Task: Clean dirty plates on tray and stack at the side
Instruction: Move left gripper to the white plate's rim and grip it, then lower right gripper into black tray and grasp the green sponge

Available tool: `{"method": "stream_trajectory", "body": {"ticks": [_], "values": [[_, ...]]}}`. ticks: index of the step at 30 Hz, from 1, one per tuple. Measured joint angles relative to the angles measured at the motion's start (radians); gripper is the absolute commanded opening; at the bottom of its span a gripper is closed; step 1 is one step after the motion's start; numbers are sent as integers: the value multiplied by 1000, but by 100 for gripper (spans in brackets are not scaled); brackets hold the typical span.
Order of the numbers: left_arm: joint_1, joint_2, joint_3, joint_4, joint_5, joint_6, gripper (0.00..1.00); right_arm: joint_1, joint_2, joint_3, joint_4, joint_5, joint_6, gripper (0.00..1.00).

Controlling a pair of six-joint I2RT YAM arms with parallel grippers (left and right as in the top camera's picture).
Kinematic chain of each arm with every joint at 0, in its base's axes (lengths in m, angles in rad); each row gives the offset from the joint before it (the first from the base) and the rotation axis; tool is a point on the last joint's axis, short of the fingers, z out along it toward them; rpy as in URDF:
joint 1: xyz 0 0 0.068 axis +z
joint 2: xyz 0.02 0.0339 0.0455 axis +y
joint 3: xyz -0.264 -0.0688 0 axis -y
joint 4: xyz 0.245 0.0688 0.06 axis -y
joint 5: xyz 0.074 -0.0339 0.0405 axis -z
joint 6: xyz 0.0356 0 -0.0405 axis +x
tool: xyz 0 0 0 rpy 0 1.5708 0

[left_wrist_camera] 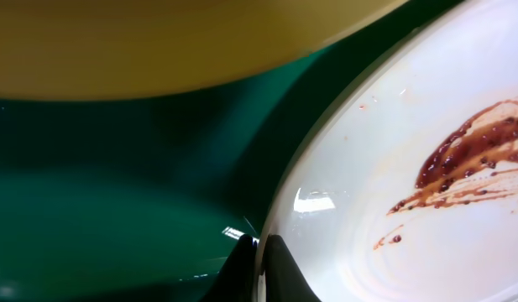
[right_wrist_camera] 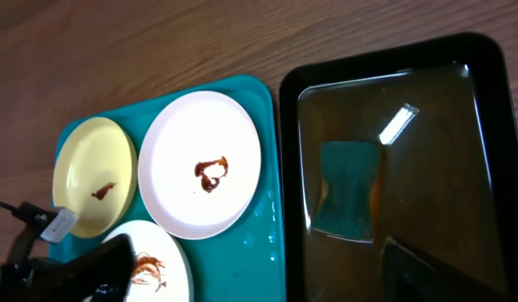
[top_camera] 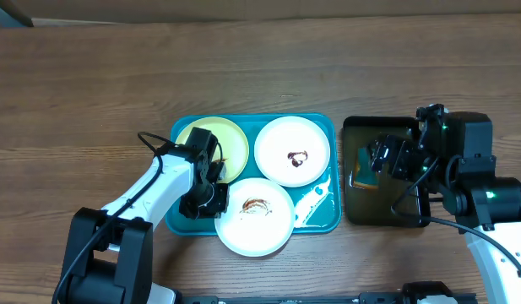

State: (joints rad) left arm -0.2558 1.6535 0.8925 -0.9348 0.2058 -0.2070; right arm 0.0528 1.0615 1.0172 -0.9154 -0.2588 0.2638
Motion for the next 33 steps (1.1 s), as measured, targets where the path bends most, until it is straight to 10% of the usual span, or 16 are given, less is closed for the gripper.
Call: {"method": "stream_trajectory", "body": {"ticks": [4,33], "values": [[0,0,0,0,3,-21,4,0,0,0,0,-1,-4,61],[0,0,0,16,8,-35,4,97,532,31,18,205,34,58]]}}
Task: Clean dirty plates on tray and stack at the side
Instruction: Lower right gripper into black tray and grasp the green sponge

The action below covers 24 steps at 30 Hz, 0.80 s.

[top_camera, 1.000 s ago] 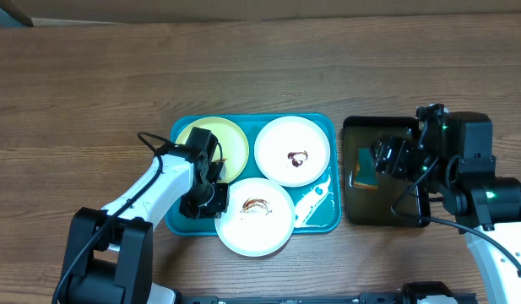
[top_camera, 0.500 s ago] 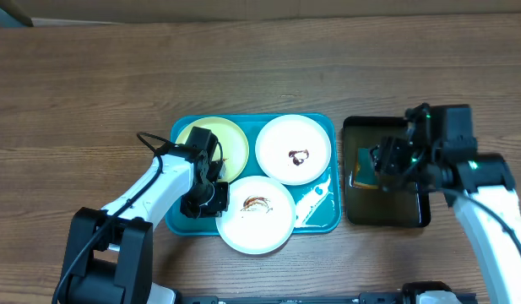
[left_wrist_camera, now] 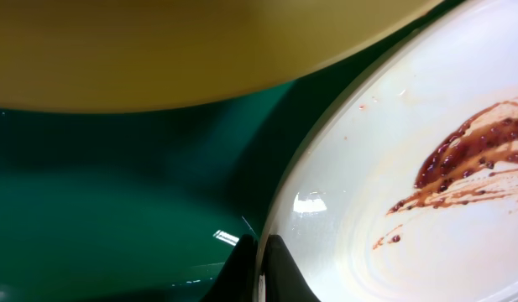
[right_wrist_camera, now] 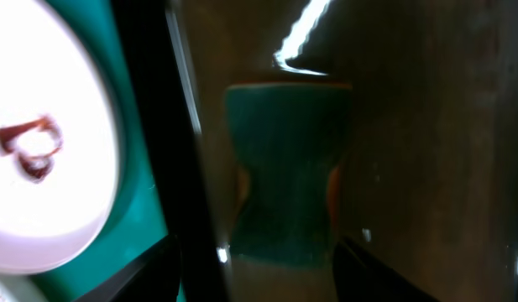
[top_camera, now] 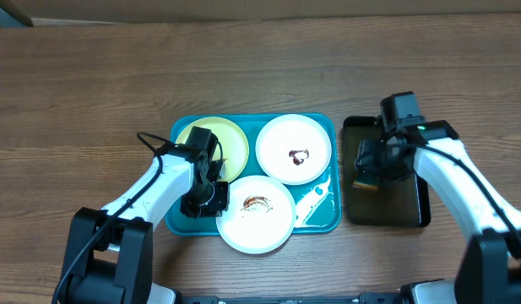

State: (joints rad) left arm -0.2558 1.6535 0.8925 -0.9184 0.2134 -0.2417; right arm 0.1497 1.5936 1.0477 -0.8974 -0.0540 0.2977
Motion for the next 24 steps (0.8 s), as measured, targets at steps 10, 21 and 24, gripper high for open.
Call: {"method": "stream_trajectory", "body": {"ticks": [10,21,24], "values": [[0,0,0,1,0,0,4,1,100,0,45,21,58,56],[0,0,0,1,0,0,4,1,151,0,83,26,69,41],[0,0,0,1,0,0,4,1,151,0,80,29,70,41]]}}
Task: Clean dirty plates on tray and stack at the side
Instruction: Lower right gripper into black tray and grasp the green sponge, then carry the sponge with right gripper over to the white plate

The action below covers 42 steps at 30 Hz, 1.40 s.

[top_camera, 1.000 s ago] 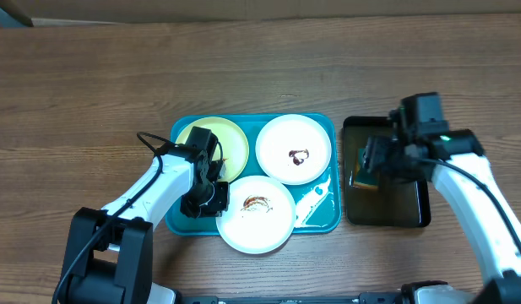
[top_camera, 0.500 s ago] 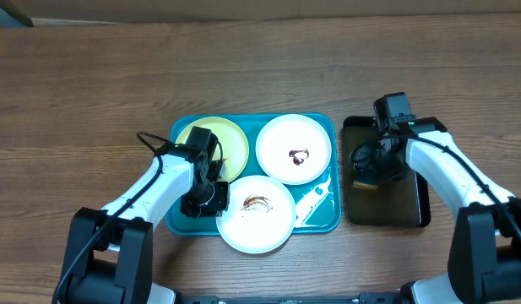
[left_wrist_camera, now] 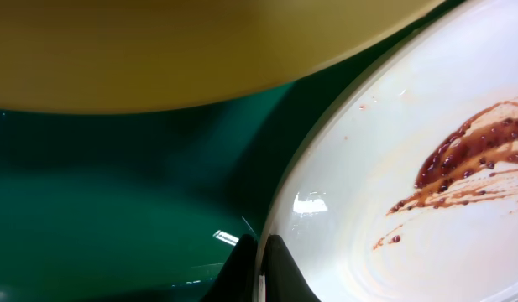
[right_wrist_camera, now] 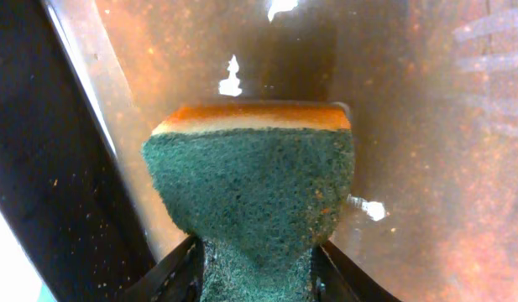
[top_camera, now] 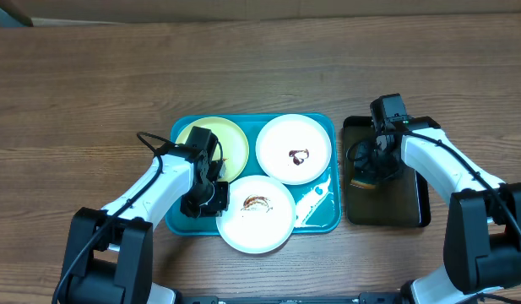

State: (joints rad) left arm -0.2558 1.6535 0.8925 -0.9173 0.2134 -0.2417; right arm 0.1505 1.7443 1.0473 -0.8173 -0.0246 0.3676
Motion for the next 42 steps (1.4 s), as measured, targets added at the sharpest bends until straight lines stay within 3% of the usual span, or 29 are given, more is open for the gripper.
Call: {"method": "stream_trajectory", "body": {"ticks": [9,15,21,27,29,42], "values": [[0,0,0,0,0,0,4,0,0,0,-18,22,21,35],[0,0,0,0,0,0,4,0,0,0,-38,32,23,17],[0,0,0,0,0,0,4,0,12,0,-45,32,25,10],[0,0,0,0,0,0,4,0,29,1,-41,31,25,9],[0,0,0,0,0,0,4,0,30,1,-39,31,24,4],[0,0,0,1,0,0,4,-30,2,105,-134,24,24,3]]}}
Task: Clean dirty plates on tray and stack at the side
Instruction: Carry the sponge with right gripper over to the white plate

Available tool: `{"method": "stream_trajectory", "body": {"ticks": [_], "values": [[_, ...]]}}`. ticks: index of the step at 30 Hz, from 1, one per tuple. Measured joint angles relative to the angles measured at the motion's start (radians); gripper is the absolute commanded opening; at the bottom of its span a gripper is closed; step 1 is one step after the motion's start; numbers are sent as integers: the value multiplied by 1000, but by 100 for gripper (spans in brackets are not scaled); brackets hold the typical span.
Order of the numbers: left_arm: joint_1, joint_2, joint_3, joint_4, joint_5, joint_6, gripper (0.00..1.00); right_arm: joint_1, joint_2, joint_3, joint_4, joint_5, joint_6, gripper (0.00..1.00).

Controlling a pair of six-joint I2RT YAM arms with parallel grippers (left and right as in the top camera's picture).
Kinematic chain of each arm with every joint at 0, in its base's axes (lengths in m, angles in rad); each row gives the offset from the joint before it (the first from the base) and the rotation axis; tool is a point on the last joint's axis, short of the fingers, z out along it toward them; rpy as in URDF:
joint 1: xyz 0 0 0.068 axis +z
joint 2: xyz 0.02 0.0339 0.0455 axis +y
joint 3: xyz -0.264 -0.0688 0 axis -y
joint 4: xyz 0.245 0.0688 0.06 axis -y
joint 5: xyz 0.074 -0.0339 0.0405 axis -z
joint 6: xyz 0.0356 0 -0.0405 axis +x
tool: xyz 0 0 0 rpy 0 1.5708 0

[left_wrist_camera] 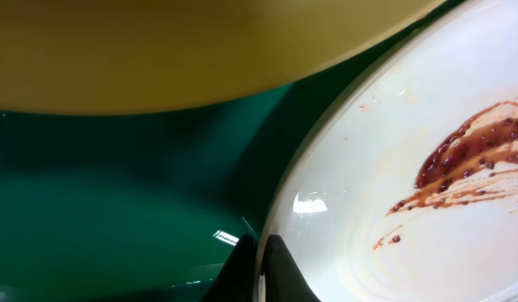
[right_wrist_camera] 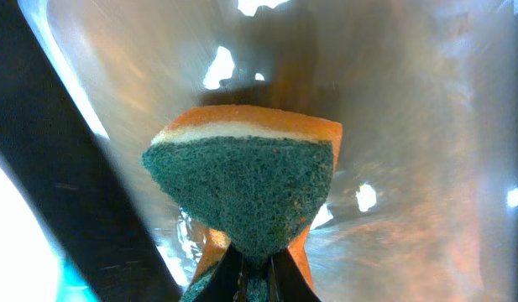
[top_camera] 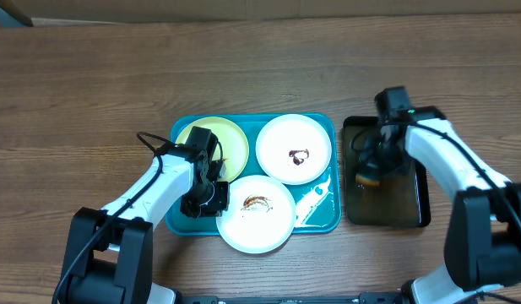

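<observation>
On the teal tray [top_camera: 323, 221] lie a yellow plate [top_camera: 232, 142], a white plate with a dark smear [top_camera: 294, 149] and a nearer white plate with a brown smear [top_camera: 255, 215]. My left gripper [left_wrist_camera: 259, 268] is shut on the left rim of that nearer white plate [left_wrist_camera: 410, 201]. The yellow plate's edge [left_wrist_camera: 158, 50] fills the top of the left wrist view. My right gripper [right_wrist_camera: 252, 273] is shut on the green-and-orange sponge [right_wrist_camera: 246, 189], pinched narrow, over the black basin [top_camera: 395, 203] of water.
The black basin sits right of the tray on the wooden table [top_camera: 91, 84]. Wet streaks [top_camera: 315, 198] mark the tray's right side. Bare wood lies to the left of the tray and behind it.
My right gripper has shut tighter on the sponge, squeezing its middle, and the sponge sits higher in the basin water. The left gripper and plates have not moved.
My right gripper hung open above the basin with the sponge lying in the water. It then stood low over the sponge, then had its fingers round it, and now pinches it. All along my left gripper stayed shut on the nearer white plate's rim.
</observation>
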State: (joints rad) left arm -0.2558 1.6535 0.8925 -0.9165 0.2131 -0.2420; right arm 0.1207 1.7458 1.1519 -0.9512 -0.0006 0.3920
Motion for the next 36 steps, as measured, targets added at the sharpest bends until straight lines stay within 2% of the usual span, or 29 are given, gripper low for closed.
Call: {"method": "stream_trajectory", "body": {"ticks": [7,18,22,27,32,36], "values": [[0,0,0,0,0,0,4,-16,-85,34,-2,4,0,4],[0,0,0,0,0,0,4,-16,-76,-229,250,5,-1,4],[0,0,0,0,0,0,4,-16,-76,-243,277,5,-1,4],[0,0,0,0,0,0,4,-16,-76,-183,161,4,-1,4],[0,0,0,1,0,0,4,-15,-79,-24,-9,0,-6,4],[0,0,0,1,0,0,4,-5,-117,69,-66,-81,-54,4]]}}
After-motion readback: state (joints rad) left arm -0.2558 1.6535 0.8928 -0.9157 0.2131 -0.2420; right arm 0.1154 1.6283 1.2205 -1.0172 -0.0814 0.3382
